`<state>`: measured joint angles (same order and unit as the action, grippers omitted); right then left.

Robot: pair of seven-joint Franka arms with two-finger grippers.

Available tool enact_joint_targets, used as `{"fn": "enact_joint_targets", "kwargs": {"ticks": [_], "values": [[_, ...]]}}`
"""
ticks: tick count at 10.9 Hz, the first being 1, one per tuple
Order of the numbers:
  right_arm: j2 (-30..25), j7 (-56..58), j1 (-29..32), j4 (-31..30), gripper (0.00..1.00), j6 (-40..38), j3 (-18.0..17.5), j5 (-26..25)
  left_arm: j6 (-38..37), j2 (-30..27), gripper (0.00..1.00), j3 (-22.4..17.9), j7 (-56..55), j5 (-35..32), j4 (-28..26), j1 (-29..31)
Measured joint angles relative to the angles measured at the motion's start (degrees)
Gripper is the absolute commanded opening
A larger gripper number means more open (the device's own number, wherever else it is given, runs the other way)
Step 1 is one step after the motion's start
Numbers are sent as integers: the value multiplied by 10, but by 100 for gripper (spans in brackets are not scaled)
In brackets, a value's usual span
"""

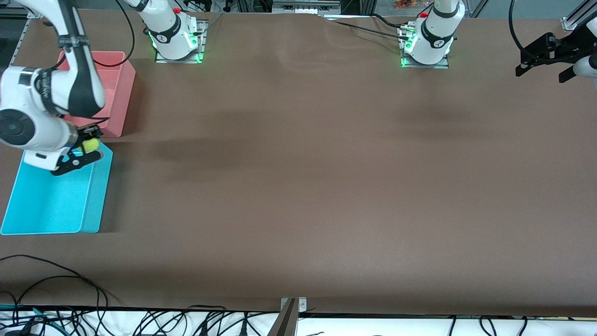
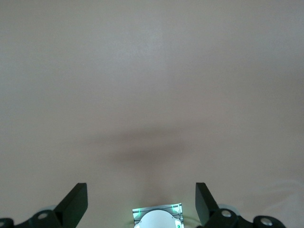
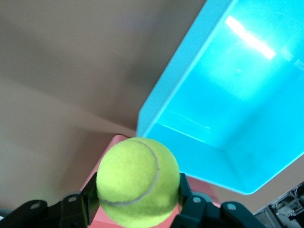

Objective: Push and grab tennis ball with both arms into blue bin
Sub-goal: 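Carry the ball with the right gripper over the cyan bin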

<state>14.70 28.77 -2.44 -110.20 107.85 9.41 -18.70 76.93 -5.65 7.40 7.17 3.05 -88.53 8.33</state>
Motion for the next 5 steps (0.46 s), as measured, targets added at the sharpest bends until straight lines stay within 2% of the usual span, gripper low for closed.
{"fn": "enact_joint_targets", "kwargs": {"ticks": [3, 5], "values": [[68, 105, 46, 65, 26, 1, 1, 26, 0, 0, 100, 1, 0, -5, 0, 0], [97, 145, 65, 88, 26, 2, 1, 45, 0, 0, 100, 1, 0, -5, 0, 0]]}}
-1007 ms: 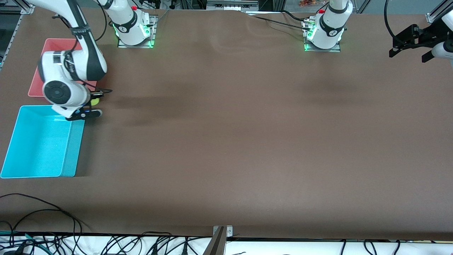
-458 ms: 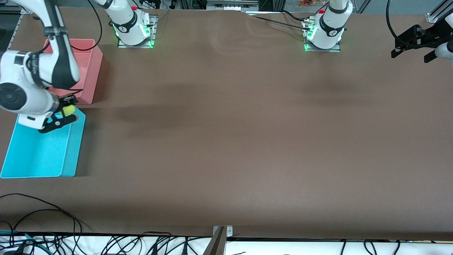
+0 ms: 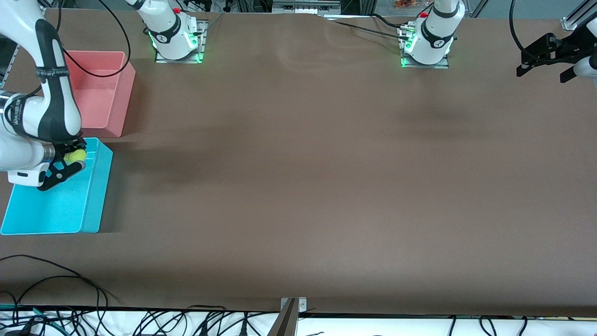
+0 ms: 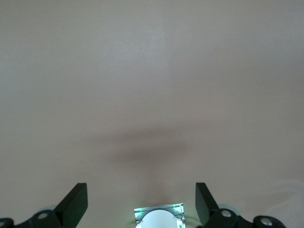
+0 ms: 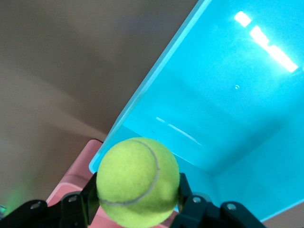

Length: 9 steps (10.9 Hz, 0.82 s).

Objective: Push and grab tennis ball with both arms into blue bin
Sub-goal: 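Carry the ball with the right gripper over the cyan bin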

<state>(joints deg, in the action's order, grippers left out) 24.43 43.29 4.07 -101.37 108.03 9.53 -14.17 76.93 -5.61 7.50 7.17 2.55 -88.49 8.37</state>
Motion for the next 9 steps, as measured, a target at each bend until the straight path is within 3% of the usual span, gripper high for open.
{"fn": "enact_joint_targets", "kwargs": {"ticks": [9], "values": [[85, 157, 73, 17, 29, 22, 0, 98, 0, 0, 100, 1, 0, 0, 0, 0]]}}
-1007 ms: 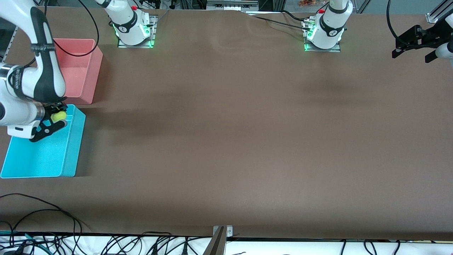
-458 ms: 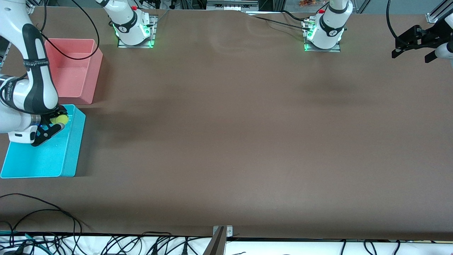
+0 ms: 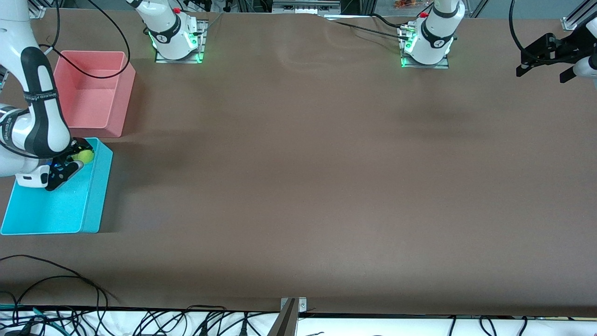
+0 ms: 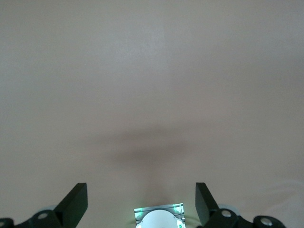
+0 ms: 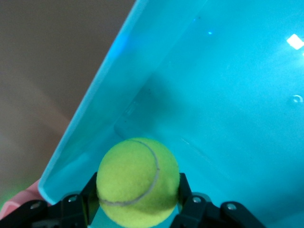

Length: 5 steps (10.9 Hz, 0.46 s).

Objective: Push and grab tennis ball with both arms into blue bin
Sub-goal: 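Carry the ball with the right gripper over the cyan bin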

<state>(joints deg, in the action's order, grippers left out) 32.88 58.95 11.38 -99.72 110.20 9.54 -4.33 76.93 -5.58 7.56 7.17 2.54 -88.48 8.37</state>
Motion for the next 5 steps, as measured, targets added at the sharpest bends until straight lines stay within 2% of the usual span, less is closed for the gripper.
{"fn": "enact_joint_targets", "kwargs": {"ticks": [1, 3, 4, 5], "values": [[10, 20, 7, 2, 38, 8, 0, 18, 0, 0, 100, 0, 0, 0, 0, 0], [28, 43, 17, 7, 93, 26, 0, 34, 0, 0, 100, 0, 0, 0, 0, 0], [34, 44, 20, 9, 100, 30, 0, 37, 0, 0, 100, 0, 0, 0, 0, 0], [37, 44, 21, 12, 100, 31, 0, 47, 0, 0, 100, 0, 0, 0, 0, 0]]}}
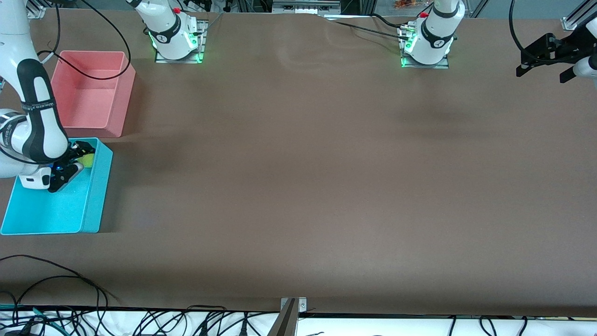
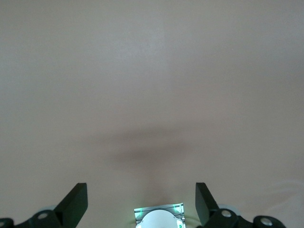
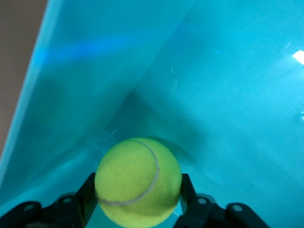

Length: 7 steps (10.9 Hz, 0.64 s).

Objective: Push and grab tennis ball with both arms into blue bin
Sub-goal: 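Carry the ball with the right gripper over the cyan bin, then open the right gripper to drop the ball into the cyan bin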

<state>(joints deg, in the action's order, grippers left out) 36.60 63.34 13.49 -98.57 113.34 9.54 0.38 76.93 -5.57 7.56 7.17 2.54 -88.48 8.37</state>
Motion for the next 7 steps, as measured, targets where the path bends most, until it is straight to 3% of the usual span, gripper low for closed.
{"fn": "enact_joint_targets", "kwargs": {"ticks": [5, 7], "values": [[-1, -7, 0, 27, 100, -5, -2, 16, 0, 0, 100, 0, 0, 0, 0, 0], [-8, -40, -1, 47, 100, -44, -3, 16, 0, 0, 100, 0, 0, 0, 0, 0]]}}
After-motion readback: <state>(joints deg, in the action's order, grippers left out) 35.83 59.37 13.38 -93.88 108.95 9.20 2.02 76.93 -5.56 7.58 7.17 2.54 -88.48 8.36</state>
